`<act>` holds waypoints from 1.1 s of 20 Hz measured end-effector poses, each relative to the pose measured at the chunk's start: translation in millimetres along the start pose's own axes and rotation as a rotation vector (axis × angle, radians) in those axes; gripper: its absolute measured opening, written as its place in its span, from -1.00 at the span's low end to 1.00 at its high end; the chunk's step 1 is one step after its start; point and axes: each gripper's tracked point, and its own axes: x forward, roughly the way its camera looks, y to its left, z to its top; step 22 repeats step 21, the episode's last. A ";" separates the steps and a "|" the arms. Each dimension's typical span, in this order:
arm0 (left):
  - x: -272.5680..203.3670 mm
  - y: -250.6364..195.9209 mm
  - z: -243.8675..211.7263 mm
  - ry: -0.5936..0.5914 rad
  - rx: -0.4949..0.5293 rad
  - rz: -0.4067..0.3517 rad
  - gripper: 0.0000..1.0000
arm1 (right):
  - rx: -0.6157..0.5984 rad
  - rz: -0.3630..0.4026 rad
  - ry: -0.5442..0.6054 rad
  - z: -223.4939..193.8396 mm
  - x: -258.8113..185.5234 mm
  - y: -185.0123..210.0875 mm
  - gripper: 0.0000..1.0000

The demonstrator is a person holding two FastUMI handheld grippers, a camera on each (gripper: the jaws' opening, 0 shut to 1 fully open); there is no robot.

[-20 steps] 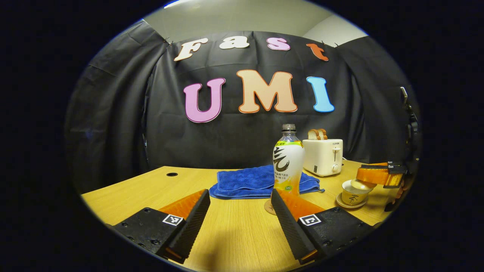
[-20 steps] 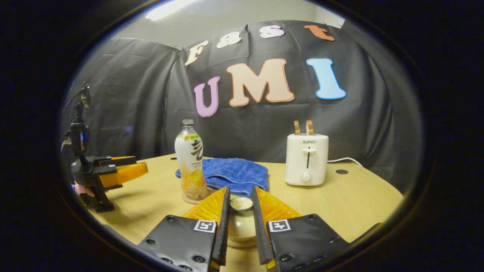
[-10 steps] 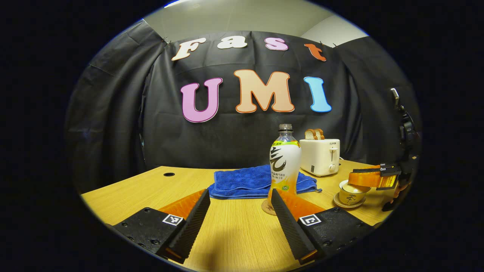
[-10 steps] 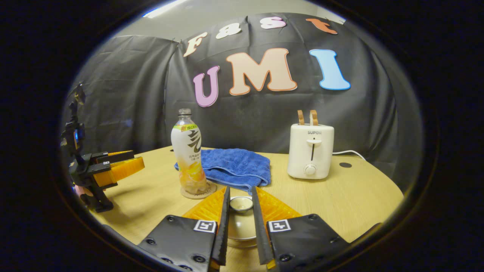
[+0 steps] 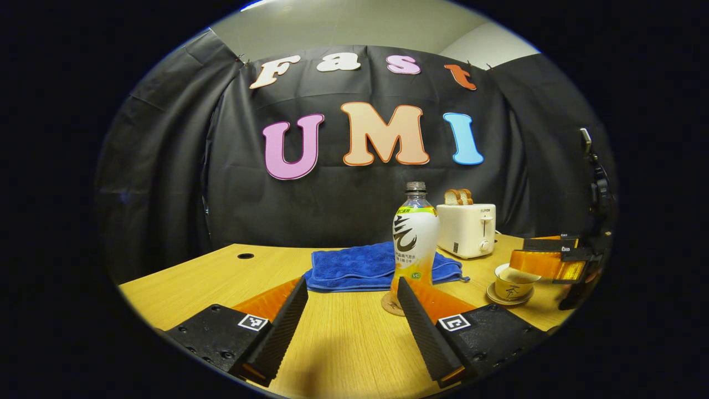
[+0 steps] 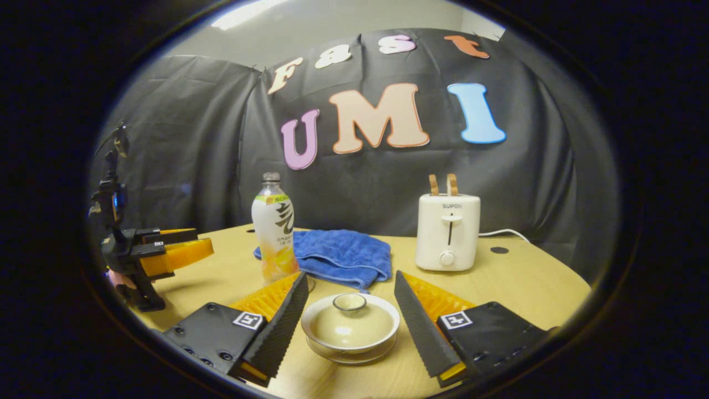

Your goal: Open the teacup lid with one hand, grasp the water bottle and pour water into the teacup with the other hand; after pouring, place the water bottle on the coaster and then close the teacup lid.

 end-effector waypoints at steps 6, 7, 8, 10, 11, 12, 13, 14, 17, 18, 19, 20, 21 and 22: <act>-0.7 -0.5 0.5 -0.001 0.000 -0.002 0.90 | -0.001 -0.065 -0.036 3.7 -25.3 -14.3 0.95; -0.9 -0.4 0.8 0.000 0.001 0.001 0.90 | 0.000 -0.085 -0.036 4.4 -30.6 -18.9 0.94; -1.6 1.1 0.7 0.000 0.000 0.006 0.90 | -0.001 -0.107 -0.038 3.9 -36.0 -24.8 0.93; -4.0 4.5 0.8 -0.001 0.001 0.024 0.90 | 0.000 -0.160 -0.040 4.7 -47.0 -37.1 0.94; -4.5 7.0 0.9 0.000 0.002 0.034 0.91 | -0.001 -0.194 -0.042 5.1 -52.2 -45.4 0.95; -5.0 6.8 0.3 0.001 0.001 0.039 0.90 | -0.001 -0.229 -0.043 4.9 -56.8 -52.8 0.95; -6.2 7.2 0.0 0.002 0.001 0.041 0.90 | 0.000 -0.263 -0.044 5.1 -61.2 -60.9 0.96; -5.9 7.8 0.2 0.002 0.002 0.047 0.87 | -0.001 -0.297 -0.045 5.8 -64.4 -68.1 0.97; -9.5 16.8 0.9 0.002 0.004 0.090 0.91 | -0.001 -0.378 -0.048 6.2 -74.6 -85.1 0.99; -10.2 17.5 0.4 0.002 0.004 0.099 0.90 | -0.001 -0.388 -0.049 5.9 -76.6 -86.2 1.00; -11.2 18.7 0.5 0.003 0.004 0.107 0.90 | -0.001 -0.393 -0.049 6.5 -77.8 -86.4 1.00; -12.6 19.9 0.2 0.003 0.003 0.114 0.90 | -0.001 -0.394 -0.049 6.3 -78.5 -86.3 1.00; -13.8 20.7 0.3 0.004 0.003 0.119 0.91 | -0.001 -0.395 -0.048 6.4 -78.0 -86.1 1.00; -13.8 20.7 0.3 0.004 0.003 0.119 0.91 | -0.001 -0.395 -0.048 6.4 -78.0 -86.1 1.00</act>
